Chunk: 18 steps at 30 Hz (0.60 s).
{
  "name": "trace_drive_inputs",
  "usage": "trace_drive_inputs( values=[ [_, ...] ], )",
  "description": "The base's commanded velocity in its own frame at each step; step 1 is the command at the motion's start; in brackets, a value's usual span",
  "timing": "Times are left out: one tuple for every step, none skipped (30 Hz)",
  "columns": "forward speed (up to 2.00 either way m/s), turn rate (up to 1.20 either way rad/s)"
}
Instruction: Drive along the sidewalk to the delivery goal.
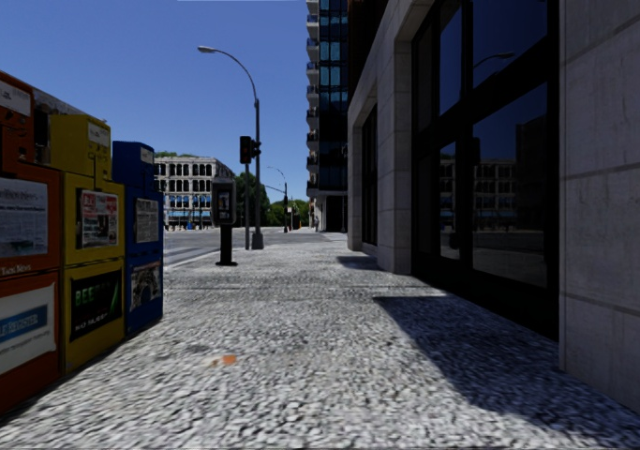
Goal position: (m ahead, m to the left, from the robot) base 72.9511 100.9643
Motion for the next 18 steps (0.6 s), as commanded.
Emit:
trace_drive_inputs(
  values=[
    [2.0, 0.0],
    [2.0, 0.0],
    [2.0, 0.0],
    [2.0, 0.0],
    [2.0, 0.0],
    [2.0, 0.0],
    [2.0, 0.0],
    [2.0, 0.0],
    [2.0, 0.0],
    [2.0, 0.02],
    [2.0, 0.09],
    [2.0, 0.15],
    [2.0, 0.19],
    [2.0, 0.19],
    [2.0, 0.2],
    [2.0, 0.2],
    [2.0, 0.2],
    [2.0, 0.2]
  ],
)
